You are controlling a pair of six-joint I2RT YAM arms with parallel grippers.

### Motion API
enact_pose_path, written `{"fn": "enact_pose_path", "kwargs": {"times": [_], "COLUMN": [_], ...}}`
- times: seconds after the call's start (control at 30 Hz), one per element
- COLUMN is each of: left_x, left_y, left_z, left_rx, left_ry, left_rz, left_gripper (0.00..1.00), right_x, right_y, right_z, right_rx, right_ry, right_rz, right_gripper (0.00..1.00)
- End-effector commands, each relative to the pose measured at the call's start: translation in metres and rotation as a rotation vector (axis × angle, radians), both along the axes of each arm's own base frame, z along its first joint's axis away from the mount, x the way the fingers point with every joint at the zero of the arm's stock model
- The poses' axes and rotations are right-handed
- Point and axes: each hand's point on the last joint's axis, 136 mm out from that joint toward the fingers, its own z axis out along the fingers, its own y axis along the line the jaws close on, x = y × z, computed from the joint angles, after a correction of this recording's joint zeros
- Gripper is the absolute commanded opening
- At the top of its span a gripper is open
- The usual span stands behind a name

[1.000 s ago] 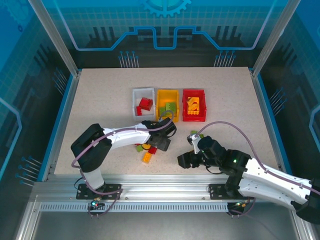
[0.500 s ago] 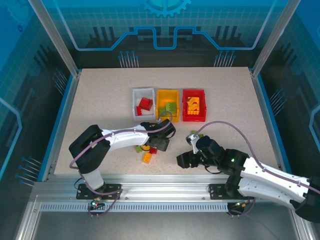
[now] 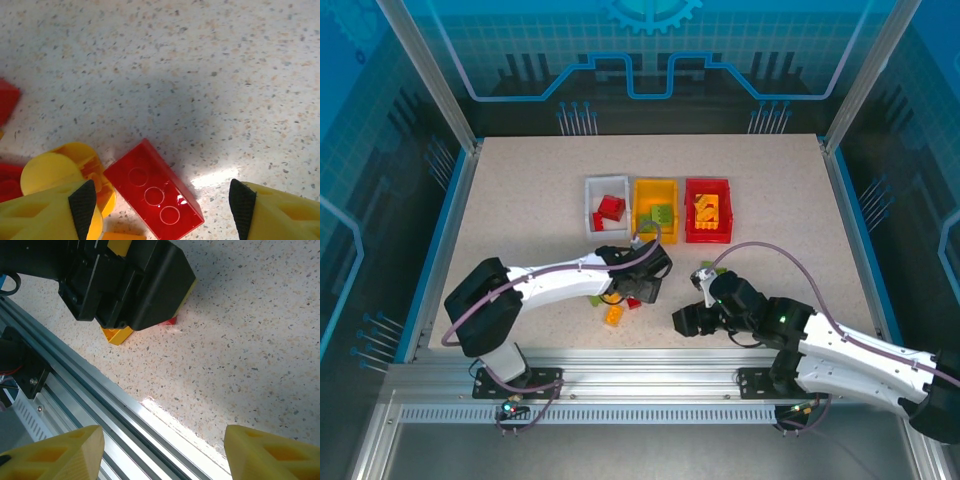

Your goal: Sort the legos into containers by color

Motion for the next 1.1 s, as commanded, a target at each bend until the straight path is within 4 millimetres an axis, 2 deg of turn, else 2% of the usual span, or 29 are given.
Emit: {"fn": "enact_pose_path", "kwargs": {"times": [0.0,0.1,0.23,0.37,0.63,1.07], "left_x": [-0.008,-0.018,-0.027,-0.025,-0.023,-0.028], "left_y": [0.005,0.013,0.003,-0.001,-0.01,-0.001], "left_z": [-0.005,-0.007,-0.003,-0.004,-0.012,-0.029], "left_rx": [0.019,0.04,-0.048,-0.076,-0.116,-0.061], "left_ry": [0.063,0.117,0.148,0.14,0.149,0.166], "left_rz": [0.055,0.109,0.183,0.246,0.293,0.318], "left_gripper": [0.75,0.75,0.74,0.73,0.63,0.59], "right_x": [-0.003,-0.004,-0.003,-0.002,-0.003,-0.003], "right_y": [0.002,0.0,-0.003,-0.002,-0.004,-0.005], "right_z": [0.006,0.006,0.005,0.006,0.008,0.008], "right_rx": [0.015,0.009,0.003,0.007,0.009,0.016], "right_ry": [-0.011,-0.016,-0.024,-0.023,-0.023,-0.022], "right_rz": [0.016,0.016,0.008,0.012,0.009,0.002], "right_gripper": [0.66,0.66,0.66,0.66,0.66,0.66]}}
